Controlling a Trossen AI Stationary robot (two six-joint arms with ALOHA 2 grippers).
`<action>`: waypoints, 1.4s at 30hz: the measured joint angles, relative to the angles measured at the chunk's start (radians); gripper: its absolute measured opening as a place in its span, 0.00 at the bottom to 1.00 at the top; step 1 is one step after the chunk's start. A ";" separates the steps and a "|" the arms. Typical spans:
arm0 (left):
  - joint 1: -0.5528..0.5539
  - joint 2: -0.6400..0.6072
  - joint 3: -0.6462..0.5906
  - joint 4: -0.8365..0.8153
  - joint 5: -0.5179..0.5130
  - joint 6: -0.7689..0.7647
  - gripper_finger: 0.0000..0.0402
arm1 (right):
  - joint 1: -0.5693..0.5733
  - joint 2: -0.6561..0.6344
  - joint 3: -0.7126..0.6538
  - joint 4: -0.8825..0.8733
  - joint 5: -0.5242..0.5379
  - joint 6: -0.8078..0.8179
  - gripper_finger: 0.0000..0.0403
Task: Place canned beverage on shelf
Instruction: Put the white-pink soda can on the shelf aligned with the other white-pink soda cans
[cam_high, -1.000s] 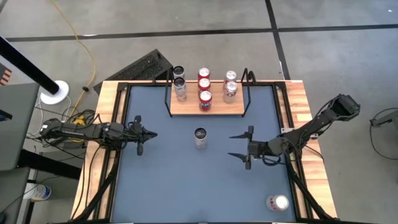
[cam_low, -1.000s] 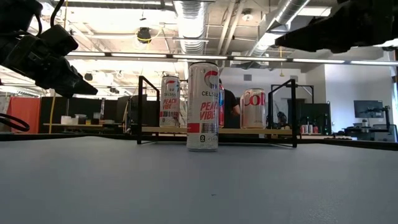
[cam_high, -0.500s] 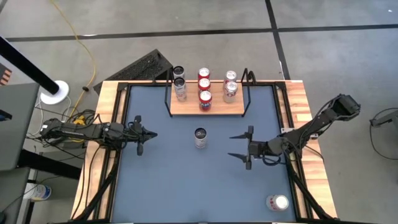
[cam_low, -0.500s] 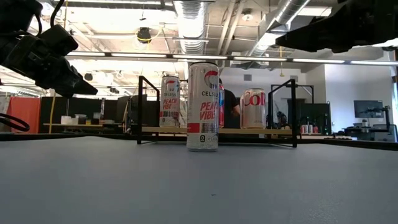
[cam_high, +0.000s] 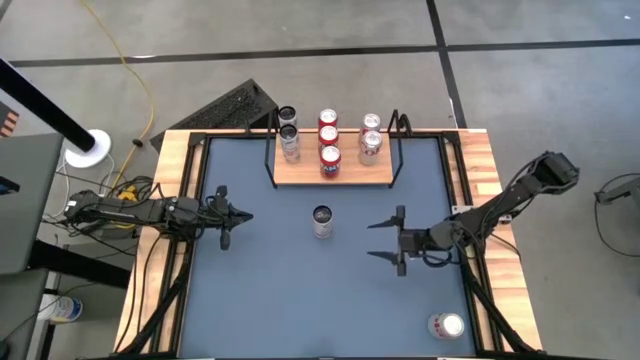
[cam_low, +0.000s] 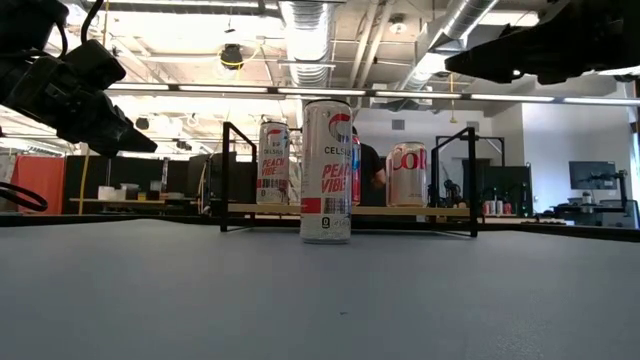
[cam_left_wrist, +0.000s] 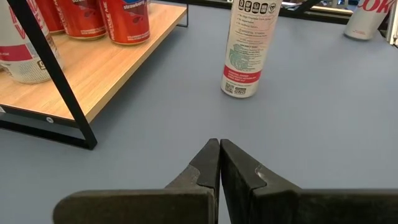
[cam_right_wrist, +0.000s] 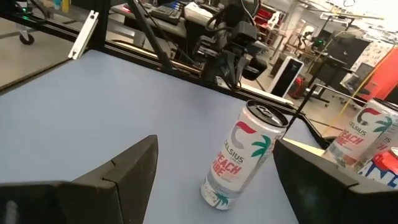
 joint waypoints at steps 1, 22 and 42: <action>0.000 0.000 0.000 0.000 0.000 0.000 0.00 | 0.000 0.007 0.000 0.000 0.000 0.001 0.79; 0.000 0.000 0.000 0.000 0.000 0.000 0.00 | -0.403 0.422 0.131 0.398 -0.502 0.077 0.79; 0.000 0.000 0.000 0.000 0.000 0.000 0.00 | -0.540 0.457 0.281 0.216 -0.710 0.102 0.79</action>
